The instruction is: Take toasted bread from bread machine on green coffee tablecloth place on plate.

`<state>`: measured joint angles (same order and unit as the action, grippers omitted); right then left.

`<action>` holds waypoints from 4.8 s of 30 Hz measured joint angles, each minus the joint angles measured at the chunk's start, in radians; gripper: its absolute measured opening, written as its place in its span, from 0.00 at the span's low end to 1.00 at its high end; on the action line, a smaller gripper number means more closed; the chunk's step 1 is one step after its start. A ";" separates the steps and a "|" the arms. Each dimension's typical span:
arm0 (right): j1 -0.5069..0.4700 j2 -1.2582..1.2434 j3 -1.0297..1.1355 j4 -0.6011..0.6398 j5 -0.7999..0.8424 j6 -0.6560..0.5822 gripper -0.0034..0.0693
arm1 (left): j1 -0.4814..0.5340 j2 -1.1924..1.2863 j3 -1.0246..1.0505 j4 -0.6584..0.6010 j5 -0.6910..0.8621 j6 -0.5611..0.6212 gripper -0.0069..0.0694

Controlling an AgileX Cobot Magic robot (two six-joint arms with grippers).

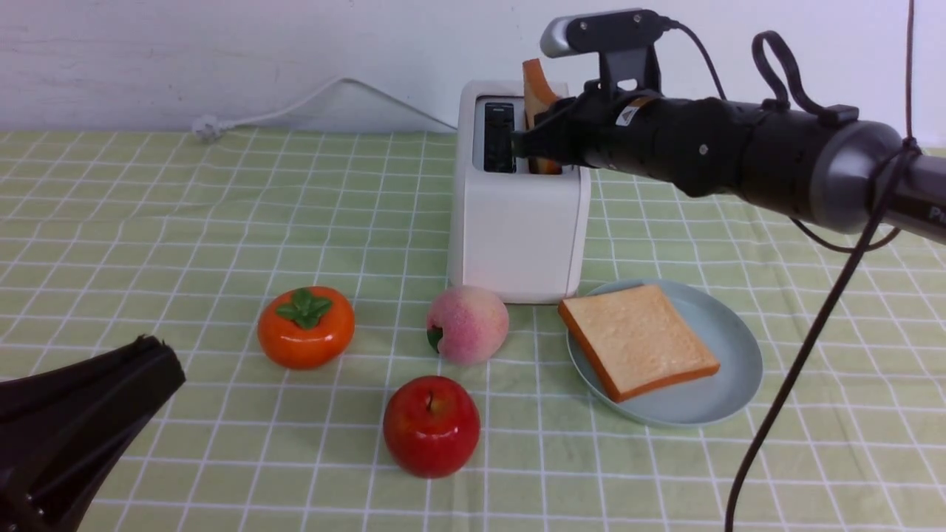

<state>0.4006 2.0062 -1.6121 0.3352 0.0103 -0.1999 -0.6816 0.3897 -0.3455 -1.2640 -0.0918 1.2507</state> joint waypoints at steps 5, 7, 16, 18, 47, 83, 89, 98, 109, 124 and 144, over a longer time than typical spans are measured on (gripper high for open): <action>0.000 -0.022 0.000 0.042 -0.010 0.000 0.21 | 0.000 0.000 0.000 -0.013 0.000 0.000 0.08; 0.000 -0.063 0.000 0.057 -0.003 0.000 0.21 | 0.000 0.000 0.000 -0.019 0.000 0.000 0.08; -0.001 -0.356 0.000 0.050 0.269 -0.027 0.20 | 0.000 0.000 0.000 -0.023 -0.008 0.000 0.08; -0.009 -0.425 0.000 0.032 0.392 -0.045 0.20 | 0.000 0.000 0.000 -0.031 -0.008 0.000 0.08; -0.487 -0.238 0.371 0.812 0.961 -0.493 0.20 | 0.000 0.000 0.000 -0.078 -0.008 0.000 0.09; -0.560 -0.835 0.371 0.383 1.081 -0.361 0.30 | 0.000 0.000 0.000 -0.090 0.001 0.000 0.11; -0.560 -1.073 0.371 0.254 1.232 -0.299 0.06 | 0.000 -0.011 0.000 -0.136 0.007 0.000 0.07; -0.560 -1.373 0.413 0.122 1.256 -0.186 0.04 | 0.000 -0.160 0.000 -0.242 -0.071 0.005 0.07; -0.435 -1.573 0.881 0.186 1.004 -0.182 0.05 | 0.000 -0.191 0.106 -0.407 -0.197 0.101 0.07; -0.411 -1.576 1.079 0.290 0.863 -0.182 0.06 | 0.000 -0.191 0.128 -0.494 -0.252 0.101 0.07; -0.377 -1.941 1.625 0.081 0.231 -0.119 0.02 | 0.000 -0.191 0.128 -0.494 -0.252 0.101 0.07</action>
<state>0.0240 0.0655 0.0134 0.4158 0.2412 -0.3193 -0.6816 0.1991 -0.2174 -1.7578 -0.3438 1.3516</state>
